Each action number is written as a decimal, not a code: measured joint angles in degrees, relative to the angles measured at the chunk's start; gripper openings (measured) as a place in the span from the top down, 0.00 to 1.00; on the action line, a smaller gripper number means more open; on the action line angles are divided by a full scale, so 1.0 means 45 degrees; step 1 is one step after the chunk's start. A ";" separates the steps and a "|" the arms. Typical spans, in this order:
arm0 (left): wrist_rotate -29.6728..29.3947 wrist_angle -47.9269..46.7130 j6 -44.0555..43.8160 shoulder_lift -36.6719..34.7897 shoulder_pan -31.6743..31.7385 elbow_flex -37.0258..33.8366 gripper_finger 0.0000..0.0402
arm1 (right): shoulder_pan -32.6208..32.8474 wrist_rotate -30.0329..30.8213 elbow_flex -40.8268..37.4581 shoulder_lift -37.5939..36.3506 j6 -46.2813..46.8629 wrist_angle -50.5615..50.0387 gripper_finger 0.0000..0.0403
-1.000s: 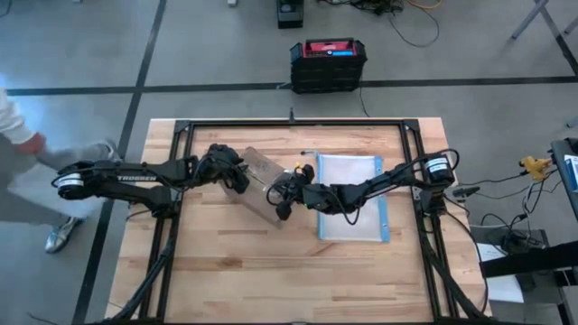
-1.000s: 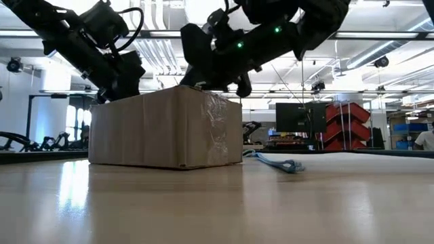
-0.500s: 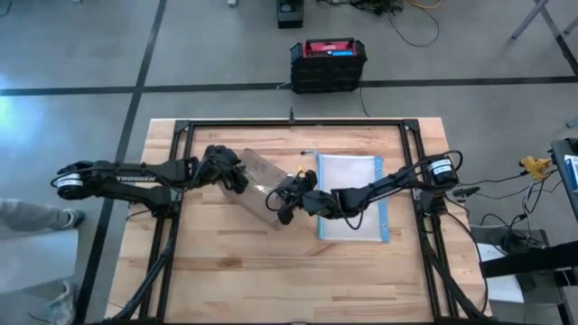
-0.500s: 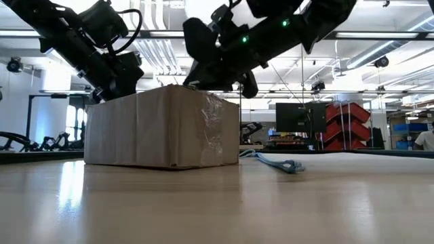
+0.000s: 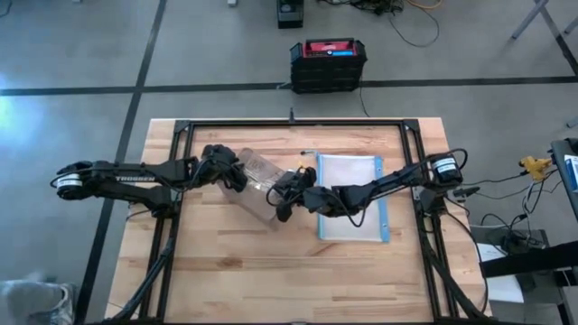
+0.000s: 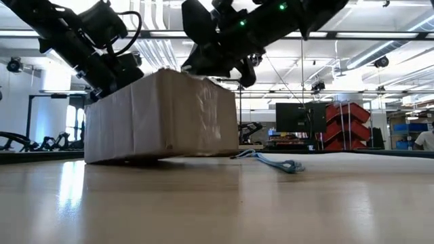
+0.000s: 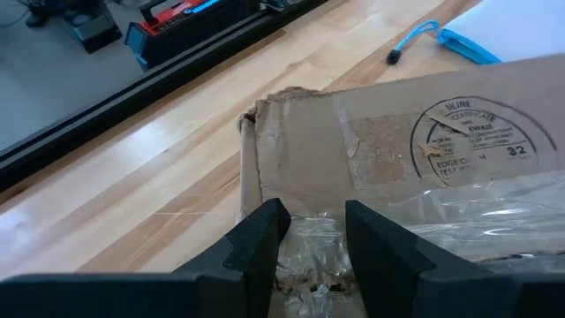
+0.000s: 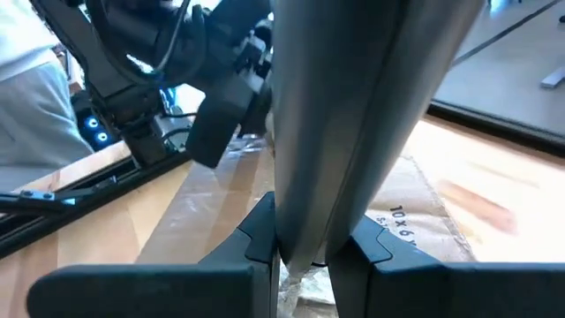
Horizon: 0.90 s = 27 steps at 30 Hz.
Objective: Unpack boxes
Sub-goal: Open the cardboard box using the silver cutter
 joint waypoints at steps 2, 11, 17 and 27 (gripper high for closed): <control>-0.0169 -0.0030 -0.0030 0.0000 0.0018 -0.0006 0.70 | -0.0145 -0.0186 0.0130 -0.0018 -0.0040 0.0010 0.90; -0.0287 -0.0264 -0.0143 0.0010 0.0024 -0.0005 0.70 | -0.0368 -0.0405 0.0187 -0.0039 -0.1328 -0.0260 0.90; -0.0289 -0.0324 -0.0608 0.0010 0.0016 0.0000 0.70 | -0.0823 -0.0612 0.0187 -0.0038 -0.1255 -0.0257 0.90; -0.0564 -0.0496 -0.1084 0.0010 0.0000 0.0005 0.70 | -0.0654 -0.0406 0.0172 0.0942 0.1699 0.0214 0.90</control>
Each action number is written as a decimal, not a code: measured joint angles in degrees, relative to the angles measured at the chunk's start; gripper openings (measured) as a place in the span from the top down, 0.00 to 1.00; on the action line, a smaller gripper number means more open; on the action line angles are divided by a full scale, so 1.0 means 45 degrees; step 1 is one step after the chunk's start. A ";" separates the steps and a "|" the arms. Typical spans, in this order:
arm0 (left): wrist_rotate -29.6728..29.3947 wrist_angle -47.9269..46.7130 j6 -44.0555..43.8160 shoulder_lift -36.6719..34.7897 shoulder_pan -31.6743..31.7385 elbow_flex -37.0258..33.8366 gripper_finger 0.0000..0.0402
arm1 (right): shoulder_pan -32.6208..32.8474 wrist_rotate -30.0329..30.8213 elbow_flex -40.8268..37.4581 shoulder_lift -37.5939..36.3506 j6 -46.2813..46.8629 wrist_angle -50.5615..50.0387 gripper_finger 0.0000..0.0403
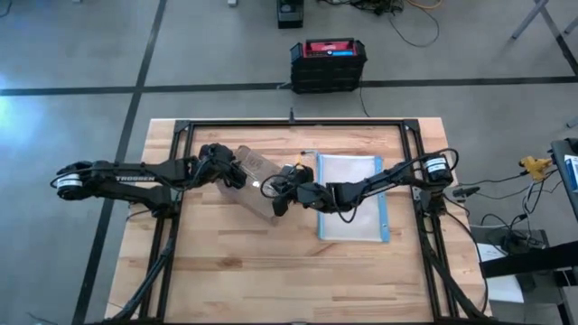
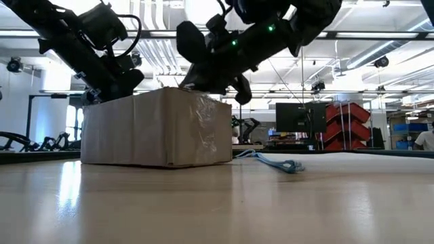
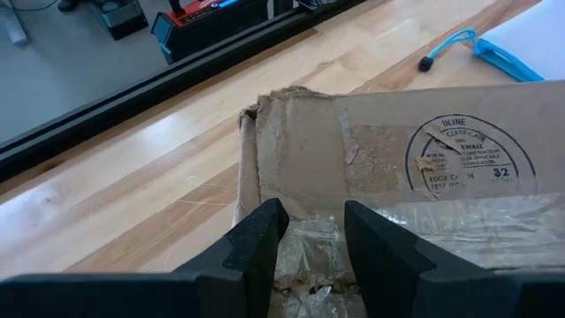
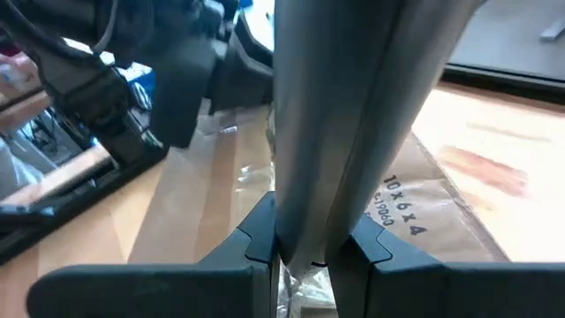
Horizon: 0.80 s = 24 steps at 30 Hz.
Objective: Unpack boxes
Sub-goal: Open the cardboard box using the silver cutter
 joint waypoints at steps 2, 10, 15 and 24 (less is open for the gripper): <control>-0.0220 -0.0251 -0.0114 0.0000 -0.0003 0.0015 0.70 | 0.0133 0.0133 0.0093 0.0010 0.0020 0.0157 0.90; -0.0780 -0.0675 -0.0646 0.0000 -0.0013 0.0023 0.70 | 0.0380 0.0043 0.0233 0.0010 0.0495 -0.0558 0.90; -0.1115 -0.1309 -0.1048 -0.0005 -0.0020 0.0049 0.70 | 0.0702 0.0105 0.0243 -0.0010 0.0588 -0.1176 0.90; -0.1185 -0.1607 -0.0779 -0.0015 -0.0085 0.0039 0.70 | 0.1222 0.0420 0.0253 -0.0572 -0.0094 -0.2468 0.90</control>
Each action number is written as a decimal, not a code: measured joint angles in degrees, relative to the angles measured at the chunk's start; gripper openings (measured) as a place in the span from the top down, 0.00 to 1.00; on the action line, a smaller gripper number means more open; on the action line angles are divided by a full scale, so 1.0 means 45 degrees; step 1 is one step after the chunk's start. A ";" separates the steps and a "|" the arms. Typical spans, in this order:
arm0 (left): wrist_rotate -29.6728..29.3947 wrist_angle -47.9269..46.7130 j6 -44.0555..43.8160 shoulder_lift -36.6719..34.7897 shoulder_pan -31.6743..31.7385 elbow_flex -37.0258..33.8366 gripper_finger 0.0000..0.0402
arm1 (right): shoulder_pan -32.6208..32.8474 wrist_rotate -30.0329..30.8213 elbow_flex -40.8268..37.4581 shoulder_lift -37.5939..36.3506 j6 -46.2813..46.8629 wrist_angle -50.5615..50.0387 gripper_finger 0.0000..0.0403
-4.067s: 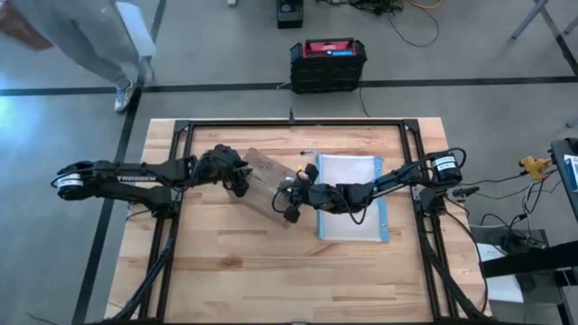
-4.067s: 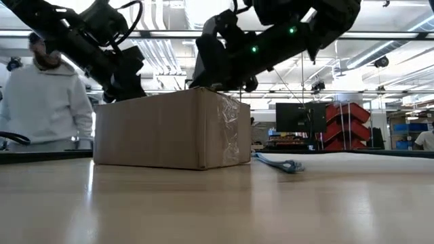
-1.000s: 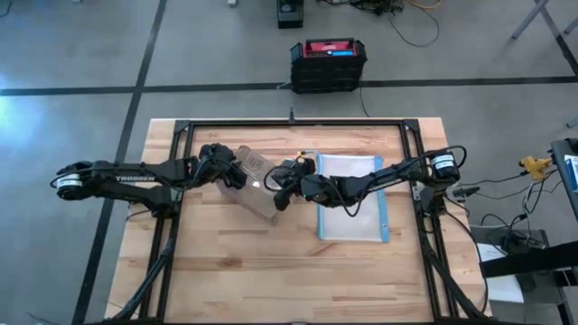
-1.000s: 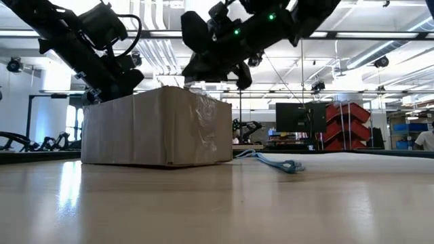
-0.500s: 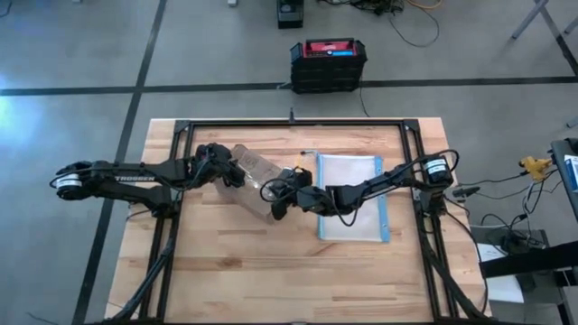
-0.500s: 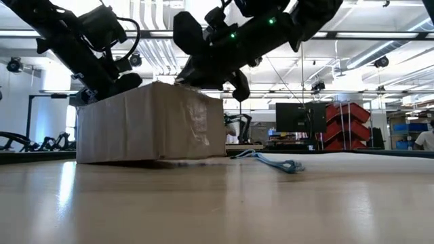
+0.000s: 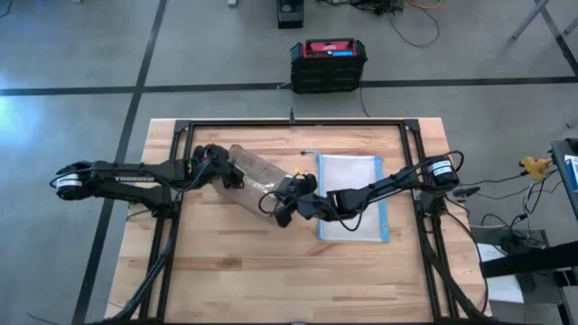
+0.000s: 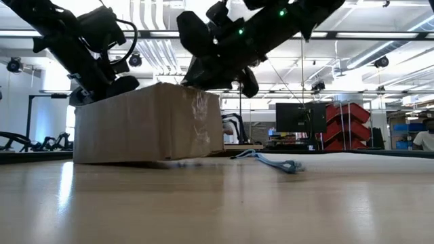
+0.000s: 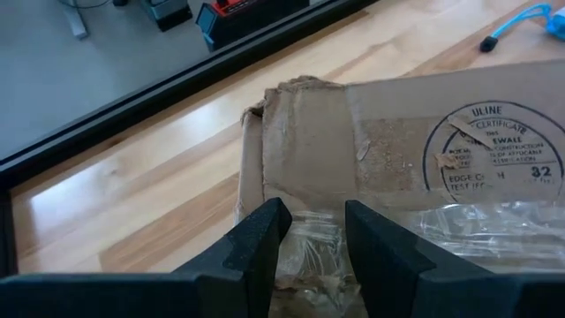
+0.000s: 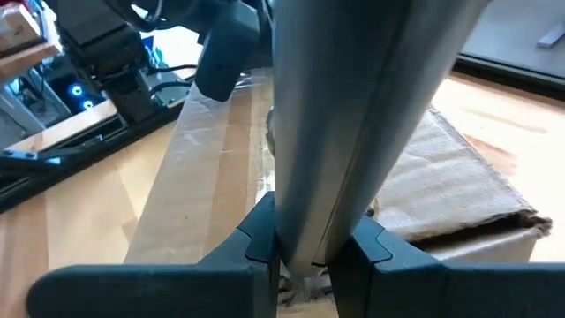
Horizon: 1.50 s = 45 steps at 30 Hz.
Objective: Unpack boxes
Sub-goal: Open the cardboard box using the silver cutter
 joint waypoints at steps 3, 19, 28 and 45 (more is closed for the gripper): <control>0.0051 0.0014 0.0063 0.0000 -0.0061 0.0000 0.70 | 0.0094 -0.0092 0.0002 -0.0390 -0.0413 -0.0392 0.90; -0.0141 -0.0009 0.0128 0.0015 -0.0503 -0.0124 0.70 | 0.0753 0.0711 -0.0040 -0.1105 -0.2270 0.0481 0.90; -0.0738 -0.0134 0.0191 0.0005 -0.0479 -0.0311 0.70 | 0.1004 0.1797 -0.0034 -0.1434 -0.4859 0.2704 0.90; 0.0874 -0.2238 0.2439 -0.4248 -0.0749 0.1223 0.70 | 0.0179 -0.1373 -0.0127 -0.2342 -0.0901 -0.6401 0.90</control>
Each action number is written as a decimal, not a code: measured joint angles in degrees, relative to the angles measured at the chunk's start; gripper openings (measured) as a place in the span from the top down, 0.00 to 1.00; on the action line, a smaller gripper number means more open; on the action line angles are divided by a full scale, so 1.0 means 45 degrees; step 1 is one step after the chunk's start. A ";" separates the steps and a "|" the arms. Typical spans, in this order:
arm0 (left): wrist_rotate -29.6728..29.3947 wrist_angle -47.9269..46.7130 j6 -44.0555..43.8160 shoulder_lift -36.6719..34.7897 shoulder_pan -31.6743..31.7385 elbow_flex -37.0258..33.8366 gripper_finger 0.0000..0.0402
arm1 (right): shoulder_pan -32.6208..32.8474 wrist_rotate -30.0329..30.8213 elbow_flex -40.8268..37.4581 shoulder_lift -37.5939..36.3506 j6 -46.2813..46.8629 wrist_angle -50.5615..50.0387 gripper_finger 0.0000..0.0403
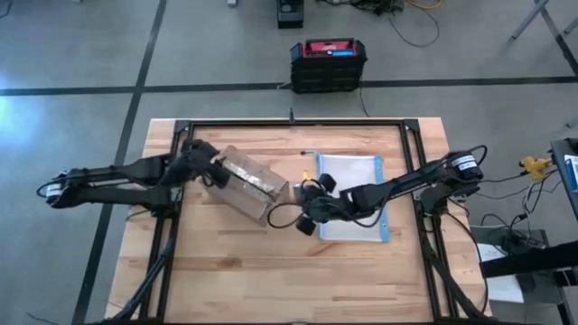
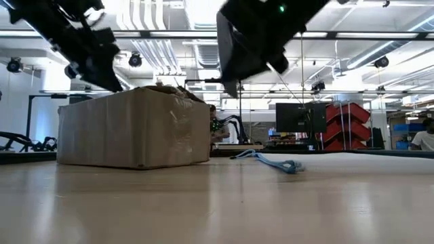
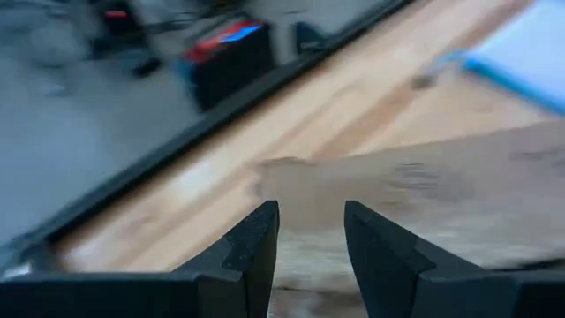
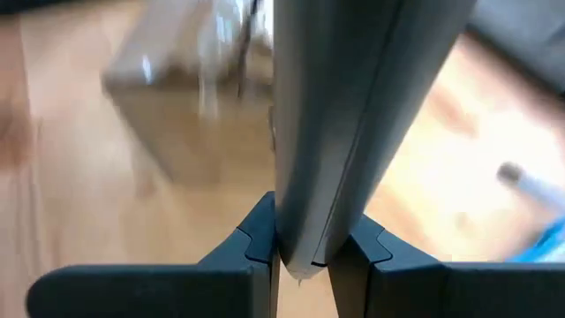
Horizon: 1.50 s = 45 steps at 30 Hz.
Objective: Unpack boxes
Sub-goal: Open the cardboard box using the silver cutter, then remove the white charger cable from the cardboard box
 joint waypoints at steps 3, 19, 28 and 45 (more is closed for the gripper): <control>0.1337 0.0630 0.0004 -0.0727 -0.0533 -0.0513 0.70 | -0.0560 -0.1261 -0.0189 0.0150 0.1034 -0.0600 0.90; 0.1605 0.3255 -0.1660 -0.0352 -0.4086 -0.3569 0.70 | -0.5461 -0.9557 -0.0334 0.1541 0.2891 -0.0583 0.90; -0.0219 -0.0338 -0.1053 -0.0931 -0.4082 -0.1284 0.70 | -0.5184 -1.0535 -0.0086 0.2346 0.3345 -0.1184 0.84; -0.0832 0.0640 -0.1231 -0.0954 -0.4341 -0.0472 0.70 | -0.4698 -0.8372 0.0084 0.1016 0.0503 -0.3088 0.59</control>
